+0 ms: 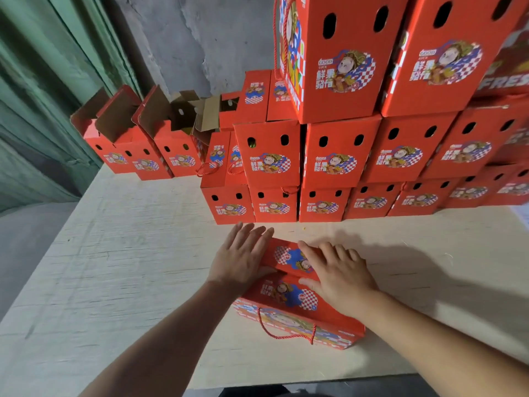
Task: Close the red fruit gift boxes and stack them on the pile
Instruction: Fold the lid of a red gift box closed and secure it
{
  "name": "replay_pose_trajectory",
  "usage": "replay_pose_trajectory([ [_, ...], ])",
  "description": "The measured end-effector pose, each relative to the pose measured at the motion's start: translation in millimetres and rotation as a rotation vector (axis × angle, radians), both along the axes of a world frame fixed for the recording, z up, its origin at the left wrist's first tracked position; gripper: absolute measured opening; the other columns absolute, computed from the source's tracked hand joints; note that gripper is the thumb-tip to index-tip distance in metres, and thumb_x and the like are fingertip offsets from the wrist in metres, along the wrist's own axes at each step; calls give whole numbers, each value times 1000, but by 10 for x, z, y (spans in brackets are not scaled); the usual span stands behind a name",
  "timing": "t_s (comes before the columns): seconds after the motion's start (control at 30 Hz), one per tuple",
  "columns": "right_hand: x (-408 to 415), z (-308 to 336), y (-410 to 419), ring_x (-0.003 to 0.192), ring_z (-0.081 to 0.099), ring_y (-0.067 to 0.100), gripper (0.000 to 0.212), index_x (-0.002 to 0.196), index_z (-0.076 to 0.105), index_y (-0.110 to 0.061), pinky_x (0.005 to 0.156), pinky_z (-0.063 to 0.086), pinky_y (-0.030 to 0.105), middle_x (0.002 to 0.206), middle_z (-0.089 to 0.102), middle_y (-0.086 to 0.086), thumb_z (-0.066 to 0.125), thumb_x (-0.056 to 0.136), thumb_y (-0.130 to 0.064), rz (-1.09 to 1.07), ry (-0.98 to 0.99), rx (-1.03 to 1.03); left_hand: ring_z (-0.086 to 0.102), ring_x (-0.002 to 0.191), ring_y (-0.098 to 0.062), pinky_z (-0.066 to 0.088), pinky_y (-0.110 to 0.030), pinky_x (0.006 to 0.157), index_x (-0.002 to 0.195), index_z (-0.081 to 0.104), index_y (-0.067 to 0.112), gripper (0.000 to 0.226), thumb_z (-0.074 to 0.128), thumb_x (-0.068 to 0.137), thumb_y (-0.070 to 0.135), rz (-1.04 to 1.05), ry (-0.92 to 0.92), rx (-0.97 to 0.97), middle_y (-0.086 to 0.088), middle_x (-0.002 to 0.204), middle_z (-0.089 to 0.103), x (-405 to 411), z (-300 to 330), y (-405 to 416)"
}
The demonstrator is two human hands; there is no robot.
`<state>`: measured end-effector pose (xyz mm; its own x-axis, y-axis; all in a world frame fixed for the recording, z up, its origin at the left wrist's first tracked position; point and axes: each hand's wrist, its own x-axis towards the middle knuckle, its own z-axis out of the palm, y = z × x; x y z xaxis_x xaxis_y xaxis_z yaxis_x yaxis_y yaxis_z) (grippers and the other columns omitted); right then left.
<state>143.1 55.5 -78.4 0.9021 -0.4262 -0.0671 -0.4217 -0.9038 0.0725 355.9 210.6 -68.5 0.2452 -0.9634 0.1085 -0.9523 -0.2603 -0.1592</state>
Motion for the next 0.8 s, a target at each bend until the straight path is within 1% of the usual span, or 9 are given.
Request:
replay_pose_trajectory([
  [0.03, -2, 7, -4, 120, 51, 29, 86, 163, 1, -34, 97, 44, 44, 142, 44, 2, 8, 91, -80, 3, 6, 33, 54, 133, -35, 37, -55, 120, 151, 50, 15, 82, 47, 95, 75, -24, -13, -113, -10, 143, 58, -51, -23, 14],
  [0.1, -15, 42, -65, 129, 46, 29, 85, 161, -4, -37, 104, 39, 45, 150, 33, -1, 17, 90, -79, 16, 16, 163, 57, 102, -35, 51, -54, 93, 126, 59, 12, 56, 61, 98, 60, -136, 10, -367, -12, 121, 61, -173, -107, 79],
  [0.17, -51, 73, -140, 130, 46, 29, 82, 160, -3, -41, 107, 39, 47, 150, 28, -4, 26, 91, -74, 40, -20, 265, 50, 87, -29, 45, -45, 78, 110, 56, 13, 50, 57, 99, 62, -277, 118, -434, -7, 107, 56, -314, -199, 191],
  [0.23, -97, 93, -188, 131, 47, 26, 77, 162, 8, -41, 109, 41, 46, 150, 30, -8, 31, 94, -70, 68, -77, 326, 52, 94, -26, 45, -44, 82, 114, 59, 17, 63, 54, 94, 76, -355, 203, -295, -2, 113, 57, -426, -273, 307],
  [0.3, -137, 84, -188, 137, 44, 20, 74, 162, 17, -40, 113, 40, 42, 152, 33, -11, 33, 97, -70, 91, -121, 315, 56, 107, -25, 48, -43, 93, 131, 60, 20, 81, 52, 86, 87, -313, 206, -208, 1, 127, 57, -497, -288, 366],
  [0.43, -116, 119, -270, 140, 42, 12, 69, 160, 28, -44, 113, 43, 37, 154, 39, -15, 46, 98, -68, 76, -163, 430, 57, 123, -25, 48, -47, 109, 143, 53, 21, 92, 63, 77, 85, -207, 137, -185, 1, 137, 58, -605, -249, 351],
  [0.57, -57, 237, -410, 145, 35, 7, 74, 156, 18, -56, 115, 40, 35, 160, 31, -22, 41, 90, -81, 3, -49, 651, 53, 127, -24, 40, -45, 118, 143, 53, 21, 101, 73, 65, 82, -120, 195, -145, 1, 137, 56, -649, -197, 329],
  [0.7, -125, 95, -168, 139, 43, 20, 76, 161, 10, -45, 111, 42, 39, 154, 36, -11, 23, 94, -78, 35, -81, 256, 54, 113, -21, 47, -37, 102, 131, 56, 25, 93, 74, 60, 82, -75, 228, -113, 3, 126, 55, -671, -171, 312],
  [0.8, -130, 66, -128, 137, 44, 21, 80, 161, 7, -43, 111, 42, 40, 154, 36, -9, 16, 91, -80, 40, -80, 211, 54, 108, -20, 50, -38, 97, 125, 54, 24, 88, 70, 62, 83, -80, 205, -177, 4, 122, 54, -676, -240, 343],
])
